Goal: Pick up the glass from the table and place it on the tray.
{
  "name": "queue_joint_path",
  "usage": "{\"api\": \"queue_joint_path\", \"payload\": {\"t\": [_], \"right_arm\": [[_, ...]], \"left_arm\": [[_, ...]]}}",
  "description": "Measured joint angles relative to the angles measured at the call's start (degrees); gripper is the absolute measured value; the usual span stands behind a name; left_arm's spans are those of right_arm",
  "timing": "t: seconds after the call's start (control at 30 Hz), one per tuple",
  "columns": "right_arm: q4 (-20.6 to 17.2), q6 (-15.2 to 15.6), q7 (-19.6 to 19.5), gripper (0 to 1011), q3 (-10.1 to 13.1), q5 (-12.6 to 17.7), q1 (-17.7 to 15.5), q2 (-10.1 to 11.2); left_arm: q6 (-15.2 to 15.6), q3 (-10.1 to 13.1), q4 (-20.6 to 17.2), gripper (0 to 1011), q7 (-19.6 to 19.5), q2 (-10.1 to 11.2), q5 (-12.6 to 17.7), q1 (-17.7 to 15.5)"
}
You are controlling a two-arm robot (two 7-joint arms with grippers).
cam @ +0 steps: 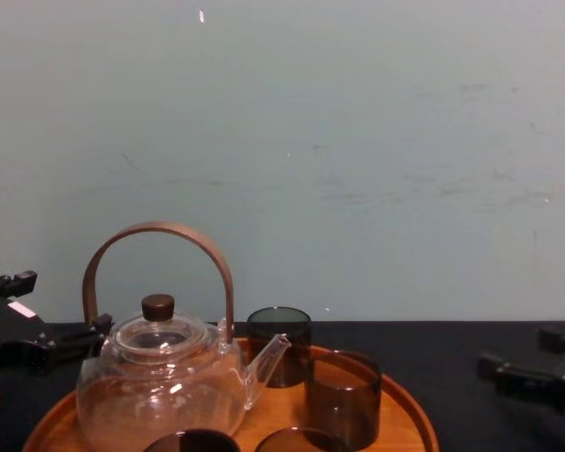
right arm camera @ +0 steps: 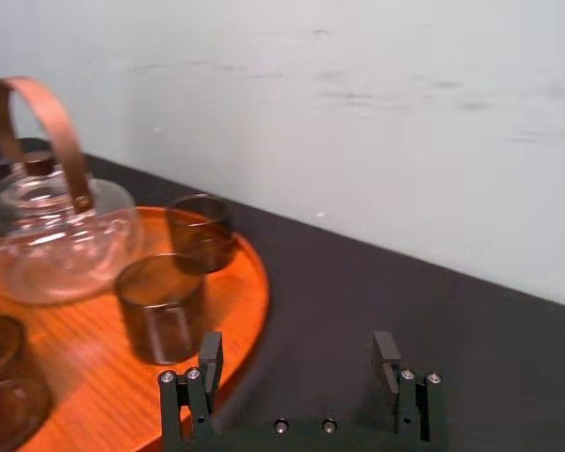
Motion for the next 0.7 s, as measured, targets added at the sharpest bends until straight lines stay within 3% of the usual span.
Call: {"api": "queue_joint_path", "payload": {"t": [0.2, 0.7], "right_arm": [[-1.2, -0.3, -3.0, 1002, 2.4, -1.0, -1.4, -0.1], [-0.8, -0.2, -2.3, 1002, 1.8, -1.0, -1.1, -0.1]], "left_arm": [[0.0, 0.0, 0.0, 1010, 0.0, 0.0, 0.0, 0.0], [0.0, 0.0, 0.0, 1010, 0.0, 0.0, 0.0, 0.0]]}}
